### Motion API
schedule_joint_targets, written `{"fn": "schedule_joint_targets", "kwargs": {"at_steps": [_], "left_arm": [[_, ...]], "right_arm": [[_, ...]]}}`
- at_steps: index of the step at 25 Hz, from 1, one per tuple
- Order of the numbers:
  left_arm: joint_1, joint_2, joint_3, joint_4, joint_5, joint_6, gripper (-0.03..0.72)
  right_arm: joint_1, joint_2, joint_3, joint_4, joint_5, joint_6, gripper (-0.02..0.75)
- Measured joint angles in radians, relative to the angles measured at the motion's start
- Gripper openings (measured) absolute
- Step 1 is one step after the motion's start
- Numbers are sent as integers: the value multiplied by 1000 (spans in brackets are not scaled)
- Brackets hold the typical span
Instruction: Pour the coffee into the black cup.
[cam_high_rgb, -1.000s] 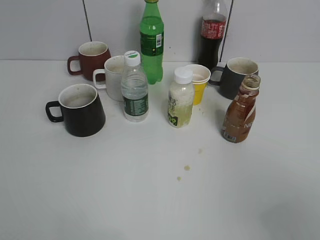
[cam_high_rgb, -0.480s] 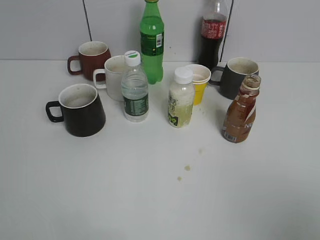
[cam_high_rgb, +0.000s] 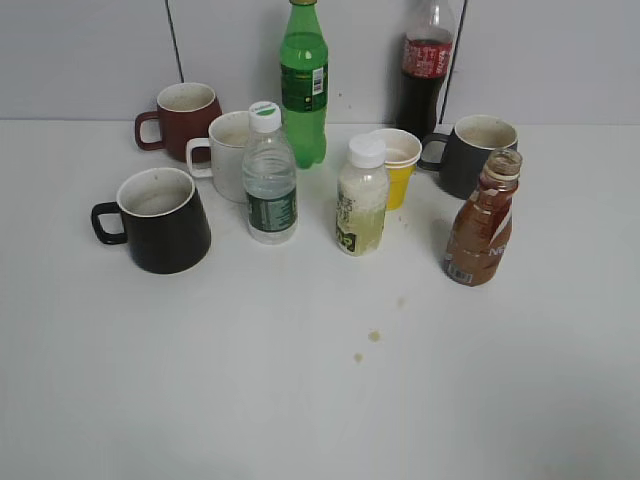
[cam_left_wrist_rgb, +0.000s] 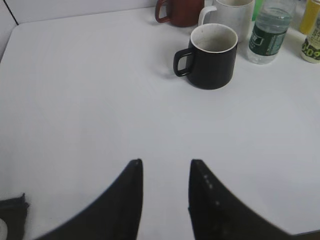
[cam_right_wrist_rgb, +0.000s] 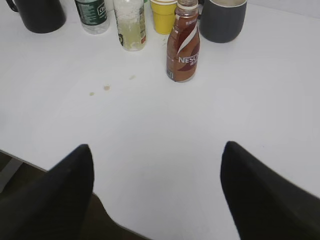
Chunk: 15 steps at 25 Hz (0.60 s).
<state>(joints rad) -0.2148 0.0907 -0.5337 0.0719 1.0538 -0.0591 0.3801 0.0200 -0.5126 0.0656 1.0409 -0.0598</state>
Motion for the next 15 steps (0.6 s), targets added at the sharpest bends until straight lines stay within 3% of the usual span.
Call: {"fn": "schedule_joint_targets", "kwargs": {"at_steps": [7, 15], "left_arm": [[16, -4, 0, 0, -1, 0, 242], [147, -33, 0, -1, -2, 0, 241]], "right_arm": [[-11, 0, 0, 3, 0, 0, 587], [-297, 0, 0, 7, -1, 0, 587]]}}
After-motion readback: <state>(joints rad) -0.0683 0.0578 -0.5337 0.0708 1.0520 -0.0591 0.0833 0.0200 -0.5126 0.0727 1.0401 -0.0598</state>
